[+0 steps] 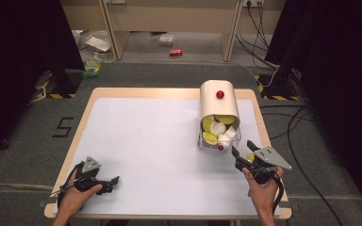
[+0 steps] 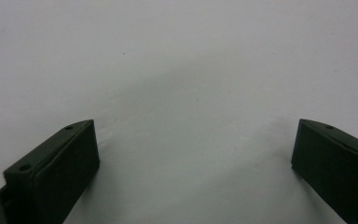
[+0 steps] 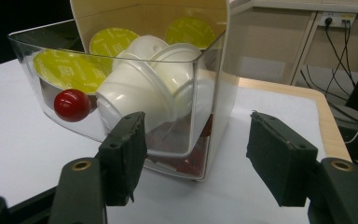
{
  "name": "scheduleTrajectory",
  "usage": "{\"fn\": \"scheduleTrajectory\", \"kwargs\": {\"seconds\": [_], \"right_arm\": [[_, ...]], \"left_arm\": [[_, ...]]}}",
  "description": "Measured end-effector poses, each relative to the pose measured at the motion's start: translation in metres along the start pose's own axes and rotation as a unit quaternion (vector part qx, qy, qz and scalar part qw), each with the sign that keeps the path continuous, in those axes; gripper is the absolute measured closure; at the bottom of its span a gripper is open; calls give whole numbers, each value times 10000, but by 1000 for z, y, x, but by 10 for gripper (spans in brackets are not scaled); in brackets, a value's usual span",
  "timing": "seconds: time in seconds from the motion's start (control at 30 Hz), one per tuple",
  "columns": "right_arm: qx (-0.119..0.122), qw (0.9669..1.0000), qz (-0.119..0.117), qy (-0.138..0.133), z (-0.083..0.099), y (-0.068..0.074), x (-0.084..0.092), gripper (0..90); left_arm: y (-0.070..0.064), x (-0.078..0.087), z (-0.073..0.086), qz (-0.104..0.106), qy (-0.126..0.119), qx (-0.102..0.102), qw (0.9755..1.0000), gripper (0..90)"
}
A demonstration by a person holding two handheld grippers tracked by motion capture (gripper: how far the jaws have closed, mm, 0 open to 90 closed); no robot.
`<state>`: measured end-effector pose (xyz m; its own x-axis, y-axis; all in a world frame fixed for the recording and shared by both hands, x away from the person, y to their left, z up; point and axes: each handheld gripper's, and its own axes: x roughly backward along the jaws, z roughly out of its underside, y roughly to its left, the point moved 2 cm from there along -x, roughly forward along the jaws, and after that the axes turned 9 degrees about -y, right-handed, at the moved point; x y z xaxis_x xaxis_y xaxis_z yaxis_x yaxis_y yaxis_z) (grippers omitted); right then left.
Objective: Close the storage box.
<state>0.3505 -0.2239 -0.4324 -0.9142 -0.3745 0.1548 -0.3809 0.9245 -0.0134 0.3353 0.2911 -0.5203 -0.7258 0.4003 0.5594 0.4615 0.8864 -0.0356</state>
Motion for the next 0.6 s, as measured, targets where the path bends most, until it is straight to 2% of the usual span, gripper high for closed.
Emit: {"fn": "scheduleTrajectory", "kwargs": {"seconds": [0.6], "right_arm": [[-17, 10000, 52, 5, -1, -3, -9, 363]], "left_arm": [[0, 0, 0, -1, 0, 0, 10000, 0]]}}
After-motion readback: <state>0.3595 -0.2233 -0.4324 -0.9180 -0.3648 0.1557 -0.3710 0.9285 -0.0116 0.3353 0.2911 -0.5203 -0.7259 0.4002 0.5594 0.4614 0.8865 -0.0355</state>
